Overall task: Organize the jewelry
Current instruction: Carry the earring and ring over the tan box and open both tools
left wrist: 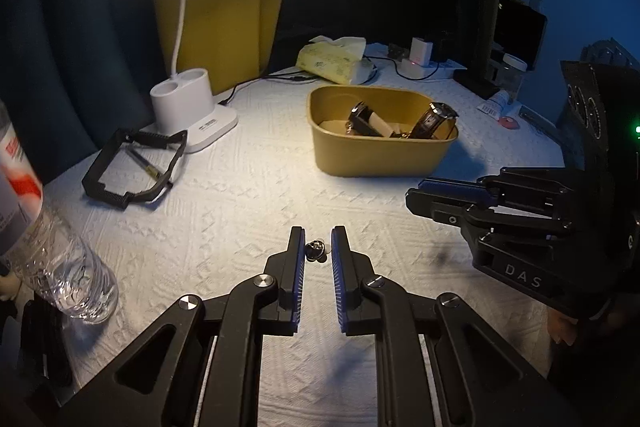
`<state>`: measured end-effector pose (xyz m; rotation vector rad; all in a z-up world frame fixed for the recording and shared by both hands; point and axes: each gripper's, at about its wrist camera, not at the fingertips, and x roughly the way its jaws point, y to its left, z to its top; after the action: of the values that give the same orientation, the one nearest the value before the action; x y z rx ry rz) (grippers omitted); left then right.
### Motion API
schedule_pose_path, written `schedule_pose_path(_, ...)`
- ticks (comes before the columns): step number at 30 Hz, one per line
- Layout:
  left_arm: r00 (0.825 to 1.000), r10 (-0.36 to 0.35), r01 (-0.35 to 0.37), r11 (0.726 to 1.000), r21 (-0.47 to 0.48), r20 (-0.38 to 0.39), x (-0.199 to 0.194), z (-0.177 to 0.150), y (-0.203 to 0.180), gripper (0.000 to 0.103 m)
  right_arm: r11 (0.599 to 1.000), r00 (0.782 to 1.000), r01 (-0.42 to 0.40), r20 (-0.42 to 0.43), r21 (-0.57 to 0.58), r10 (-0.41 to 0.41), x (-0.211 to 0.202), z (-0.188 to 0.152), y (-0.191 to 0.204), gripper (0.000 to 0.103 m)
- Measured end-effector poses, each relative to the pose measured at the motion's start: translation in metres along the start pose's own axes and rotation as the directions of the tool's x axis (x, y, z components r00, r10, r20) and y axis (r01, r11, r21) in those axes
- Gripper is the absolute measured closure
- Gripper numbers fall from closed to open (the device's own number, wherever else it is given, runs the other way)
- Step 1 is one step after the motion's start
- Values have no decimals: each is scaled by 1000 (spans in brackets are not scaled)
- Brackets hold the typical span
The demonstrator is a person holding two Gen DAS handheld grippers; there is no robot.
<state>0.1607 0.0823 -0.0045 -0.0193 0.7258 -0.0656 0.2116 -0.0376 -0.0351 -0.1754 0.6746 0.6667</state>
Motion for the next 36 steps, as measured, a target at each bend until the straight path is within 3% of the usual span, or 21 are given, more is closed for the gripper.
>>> schedule_pose_path(20, 997, -45, 41, 997, 68, 64, 14, 47, -64, 88, 993, 988, 96, 117, 70, -103, -54, 5, -67, 91)
schedule_pose_path(36, 988, -109, 95, 988, 118, 112, 41, 81, -75, 88, 983, 978, 156, 126, 102, -168, -50, 24, -100, 91)
